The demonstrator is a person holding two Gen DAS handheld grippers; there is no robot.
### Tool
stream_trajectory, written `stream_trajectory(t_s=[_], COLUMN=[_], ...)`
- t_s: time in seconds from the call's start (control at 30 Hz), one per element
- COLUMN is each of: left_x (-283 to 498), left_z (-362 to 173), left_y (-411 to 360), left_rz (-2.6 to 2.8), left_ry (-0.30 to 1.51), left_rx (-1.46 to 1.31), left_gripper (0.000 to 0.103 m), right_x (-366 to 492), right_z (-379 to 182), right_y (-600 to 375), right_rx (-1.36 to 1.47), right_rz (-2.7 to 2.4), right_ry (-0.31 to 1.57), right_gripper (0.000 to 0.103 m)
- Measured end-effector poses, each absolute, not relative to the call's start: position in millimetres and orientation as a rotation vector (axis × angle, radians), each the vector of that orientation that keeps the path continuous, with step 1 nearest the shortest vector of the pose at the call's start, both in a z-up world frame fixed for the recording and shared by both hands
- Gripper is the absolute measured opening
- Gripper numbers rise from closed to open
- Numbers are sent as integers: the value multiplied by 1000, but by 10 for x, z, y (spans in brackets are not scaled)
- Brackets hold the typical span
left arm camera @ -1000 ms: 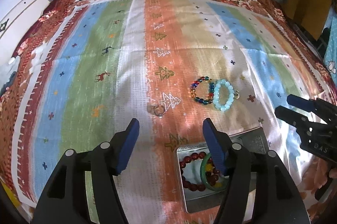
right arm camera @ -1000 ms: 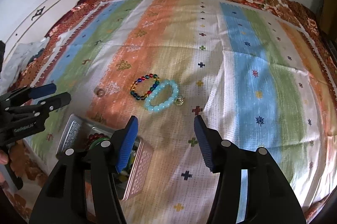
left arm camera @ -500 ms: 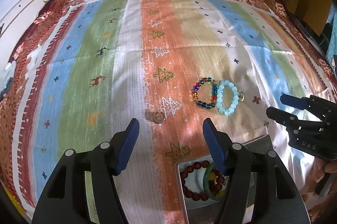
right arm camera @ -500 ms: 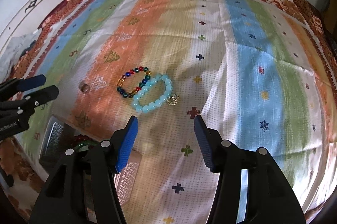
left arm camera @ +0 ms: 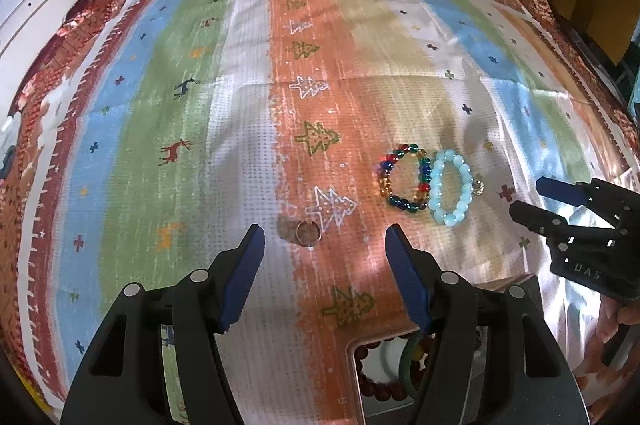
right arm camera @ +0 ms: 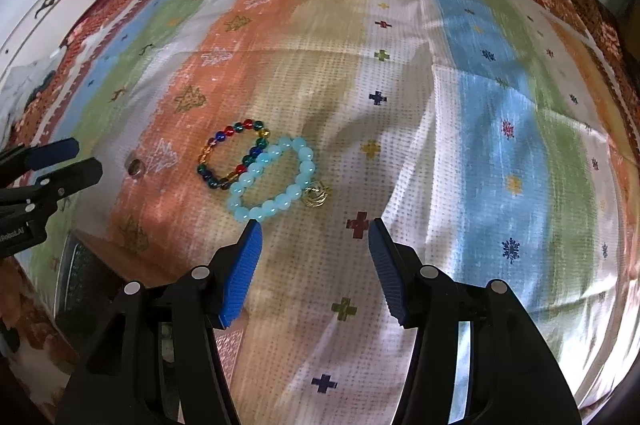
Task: Organize jewelry
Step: 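Move the left tool to the silver ring while the right tool approaches the gold charm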
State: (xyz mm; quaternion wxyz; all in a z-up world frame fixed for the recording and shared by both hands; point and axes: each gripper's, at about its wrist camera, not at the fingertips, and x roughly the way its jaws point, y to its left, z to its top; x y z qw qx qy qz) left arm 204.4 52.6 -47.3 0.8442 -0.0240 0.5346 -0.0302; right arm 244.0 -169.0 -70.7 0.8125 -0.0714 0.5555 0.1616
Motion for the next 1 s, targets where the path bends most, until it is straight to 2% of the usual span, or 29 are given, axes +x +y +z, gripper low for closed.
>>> stream_trajectory(t_s=[0.4, 0.7, 1.0], left_x=[2102, 2194, 2298], left_z=[-592, -681, -810], left_y=[517, 587, 568], left_rz=[-59, -64, -72], left_ry=[1173, 1201, 1233], left_rx=[-26, -36, -22], left_gripper=[63, 55, 55], right_x=[2645, 2733, 2778], right_z=[-895, -1019, -1083], right_y=[-1639, -1590, -1544], right_rx=[-204, -235, -253], right_rz=[317, 313, 322], right_ry=[1214, 1234, 1244], right_gripper=[55, 55, 55])
